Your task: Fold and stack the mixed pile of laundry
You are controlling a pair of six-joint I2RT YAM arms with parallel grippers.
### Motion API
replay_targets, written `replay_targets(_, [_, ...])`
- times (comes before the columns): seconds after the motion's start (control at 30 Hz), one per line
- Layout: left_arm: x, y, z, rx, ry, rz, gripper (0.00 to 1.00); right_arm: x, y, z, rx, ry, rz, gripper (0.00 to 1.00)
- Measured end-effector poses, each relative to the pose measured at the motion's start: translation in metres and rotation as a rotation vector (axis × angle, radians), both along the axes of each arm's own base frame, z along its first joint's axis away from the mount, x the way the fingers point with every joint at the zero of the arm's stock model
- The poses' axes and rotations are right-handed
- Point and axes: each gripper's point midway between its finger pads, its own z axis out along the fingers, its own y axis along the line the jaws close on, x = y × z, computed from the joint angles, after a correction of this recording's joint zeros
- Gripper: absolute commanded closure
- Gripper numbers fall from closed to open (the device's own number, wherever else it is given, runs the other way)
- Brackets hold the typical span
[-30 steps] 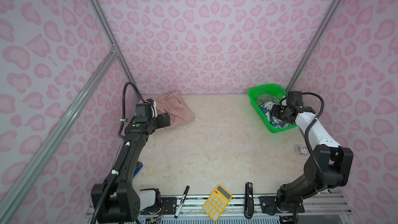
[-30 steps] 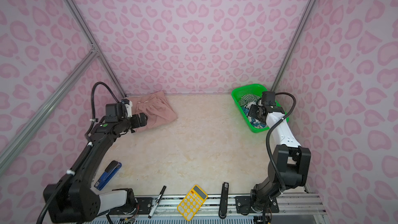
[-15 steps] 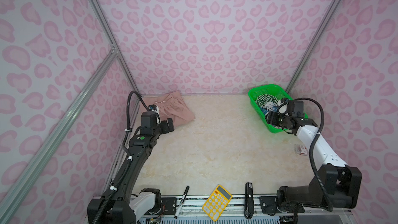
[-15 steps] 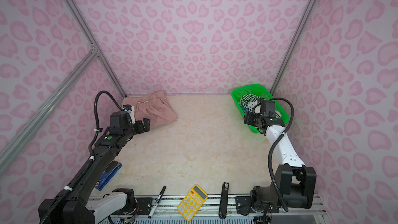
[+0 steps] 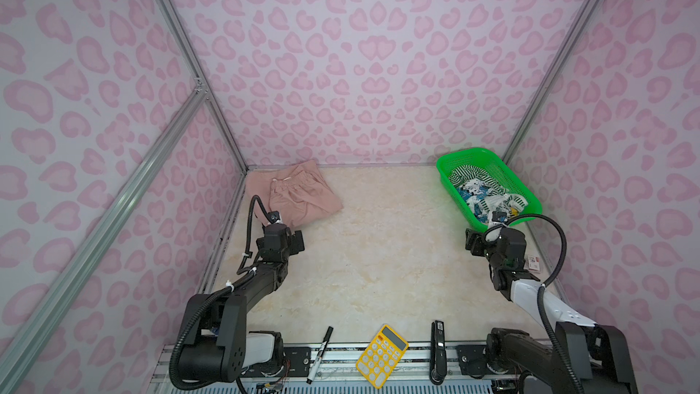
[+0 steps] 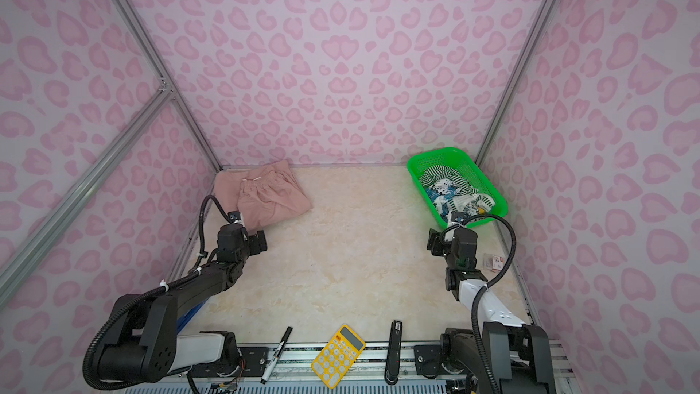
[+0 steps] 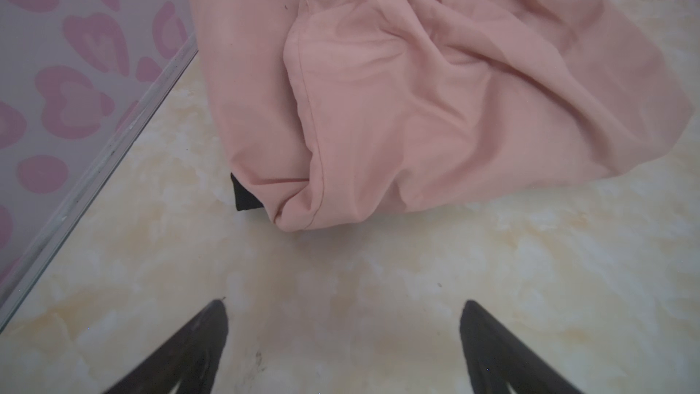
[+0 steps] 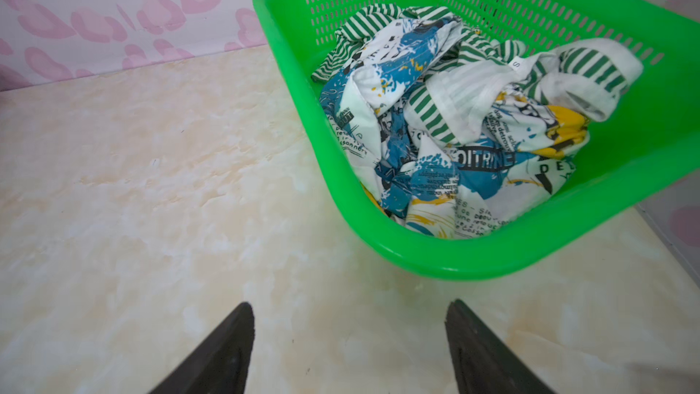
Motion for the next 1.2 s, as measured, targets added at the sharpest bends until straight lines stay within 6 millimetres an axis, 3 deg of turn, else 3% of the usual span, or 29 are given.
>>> replay_targets(0.2, [0.019,-0.001,0.020,0.036,-0.126,-0.022,0.03,0.001,-0.008,-0.017,-0.035,-0.060,-0.034,0.12])
replay_targets(0.33, [0.028,-0.001,0.027,0.075,-0.164,-0.043,0.03,0.013,-0.012,-0.009,-0.048,-0.127,-0.055,0.08])
replay_targets(0.4, [0.027,0.002,0.022,0.082,-0.191,-0.038,0.03,0.018,-0.012,-0.012,-0.054,-0.143,-0.055,0.01])
replay_targets(0.53, [0.018,0.022,0.014,0.073,-0.228,0.020,0.03,0.018,-0.010,-0.034,-0.060,-0.130,-0.046,0.00])
replay_targets(0.6, [0.014,0.023,0.008,0.063,-0.222,0.017,0.03,0.022,-0.012,-0.022,-0.064,-0.167,-0.053,0.00])
replay_targets(0.67, [0.017,0.022,0.015,0.054,-0.257,0.016,0.03,0.031,-0.013,-0.008,-0.073,-0.206,-0.064,0.00])
replay_targets(0.83, [0.020,0.024,0.023,0.044,-0.293,0.025,0.03,0.047,-0.003,-0.005,-0.097,-0.186,-0.047,0.00])
replay_targets(1.2, [0.021,0.023,0.028,0.040,-0.315,0.020,0.03,0.047,-0.004,-0.007,-0.128,-0.180,-0.050,0.00])
